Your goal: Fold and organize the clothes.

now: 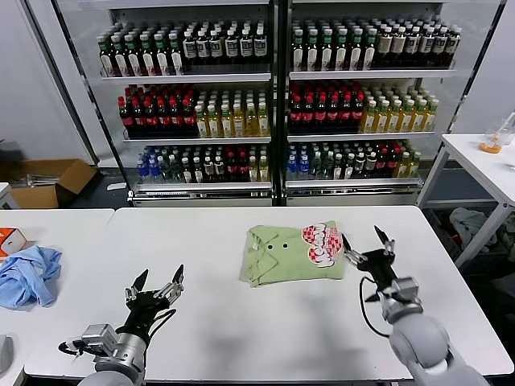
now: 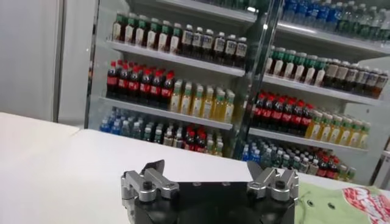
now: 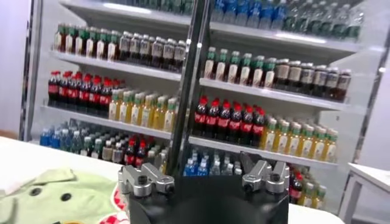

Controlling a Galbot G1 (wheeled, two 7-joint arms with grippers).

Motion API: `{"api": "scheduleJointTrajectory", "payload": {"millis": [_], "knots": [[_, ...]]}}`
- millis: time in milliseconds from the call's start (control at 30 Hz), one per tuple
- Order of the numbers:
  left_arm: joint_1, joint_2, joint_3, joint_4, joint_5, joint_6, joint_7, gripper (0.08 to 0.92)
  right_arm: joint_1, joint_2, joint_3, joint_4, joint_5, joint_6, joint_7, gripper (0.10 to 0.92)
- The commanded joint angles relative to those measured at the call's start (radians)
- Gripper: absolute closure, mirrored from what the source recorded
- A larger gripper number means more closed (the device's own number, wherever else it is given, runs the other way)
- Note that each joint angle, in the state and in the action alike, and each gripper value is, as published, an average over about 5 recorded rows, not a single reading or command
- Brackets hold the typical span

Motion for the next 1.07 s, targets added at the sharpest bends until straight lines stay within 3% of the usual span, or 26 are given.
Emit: {"api": "scheduleJointTrajectory", "payload": {"millis": [33, 1067], "knots": [[0.016, -0.001, -0.002, -0.018, 0.045, -0.016, 0.002, 0.177, -0.332, 0.015, 0.169, 0.21, -0.011, 0.068, 0.008, 0.207], [0.055, -0.006, -0.003, -0.06, 0.095, -0.042, 0.01, 0.177, -0.371, 0.035, 0.172, 0.286, -0.048, 0.046, 0.015, 0.203]]}}
